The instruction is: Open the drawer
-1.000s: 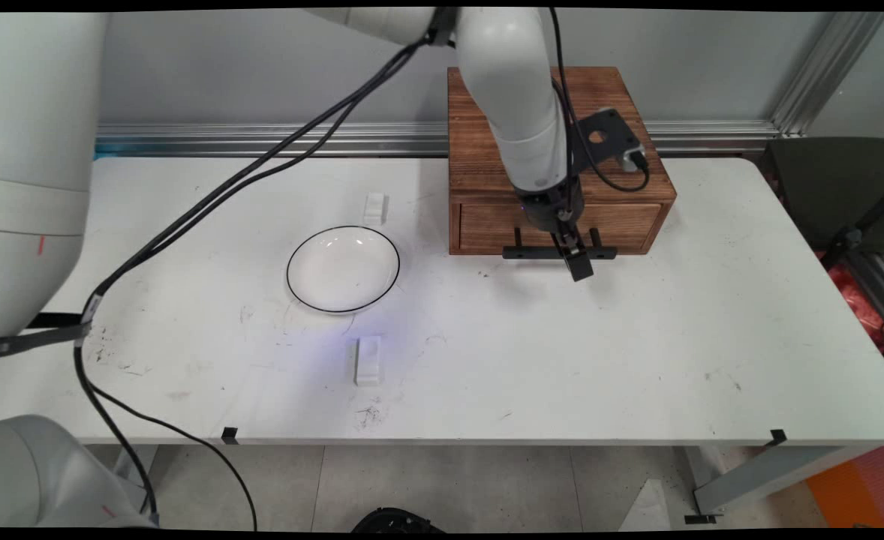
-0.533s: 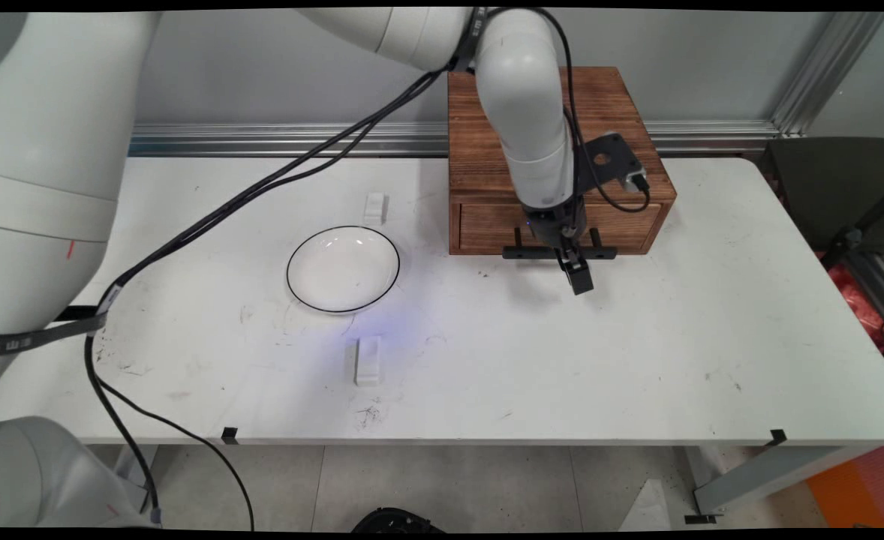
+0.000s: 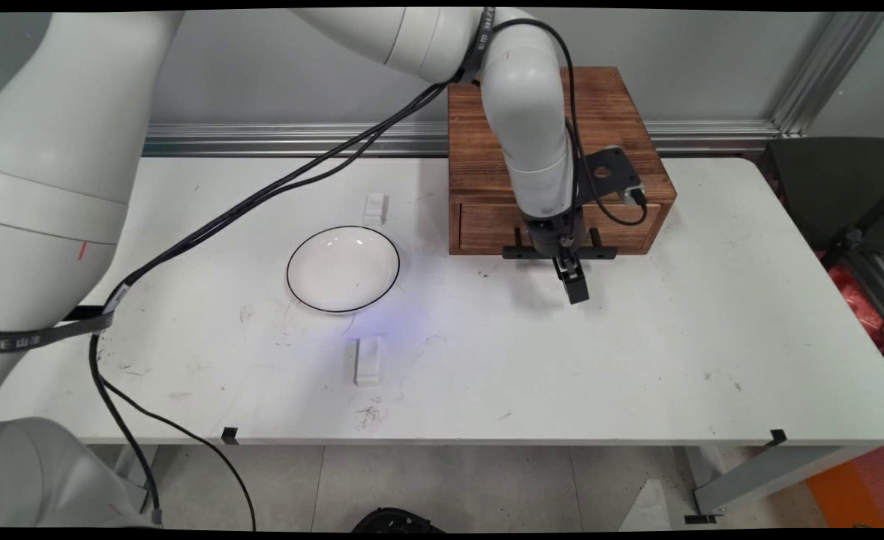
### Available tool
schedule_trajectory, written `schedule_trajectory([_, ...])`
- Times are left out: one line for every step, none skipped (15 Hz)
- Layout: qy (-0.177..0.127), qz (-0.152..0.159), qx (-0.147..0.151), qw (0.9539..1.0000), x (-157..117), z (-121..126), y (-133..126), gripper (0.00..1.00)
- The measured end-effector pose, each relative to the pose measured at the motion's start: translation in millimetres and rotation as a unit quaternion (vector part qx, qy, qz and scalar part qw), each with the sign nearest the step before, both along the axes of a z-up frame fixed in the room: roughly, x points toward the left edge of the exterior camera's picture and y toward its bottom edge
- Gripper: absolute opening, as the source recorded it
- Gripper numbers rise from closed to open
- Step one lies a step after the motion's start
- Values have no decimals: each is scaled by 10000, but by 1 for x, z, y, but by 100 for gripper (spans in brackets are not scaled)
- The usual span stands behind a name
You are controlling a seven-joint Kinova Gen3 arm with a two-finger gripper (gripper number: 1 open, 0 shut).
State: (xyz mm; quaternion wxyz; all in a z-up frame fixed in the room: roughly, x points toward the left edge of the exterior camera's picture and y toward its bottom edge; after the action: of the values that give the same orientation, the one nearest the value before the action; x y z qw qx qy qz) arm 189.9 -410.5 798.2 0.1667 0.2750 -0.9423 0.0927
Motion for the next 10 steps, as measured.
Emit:
schedule_trajectory([-20,-52,4,10000,0,-1,1,100])
schedule_trajectory([-36,-96,8,9999,-1,-1,2,100])
schedule_trajectory([-53,-146,14,9999,-1,-2,3,100])
schedule_trajectory([-65,-193,22,9998,-2,-2,4,100])
schedule_trajectory([-74,-235,30,9997,-3,-2,6,100])
schedule_trajectory([-83,-280,43,9996,-4,-1,8,100])
schedule_trajectory([-89,-325,56,9994,-5,-1,11,100])
schedule_trajectory([-92,-361,69,9993,-7,0,14,100])
schedule_trajectory([-91,-403,83,9991,-9,1,17,100])
schedule_trajectory([-89,-444,99,9989,-10,3,20,100])
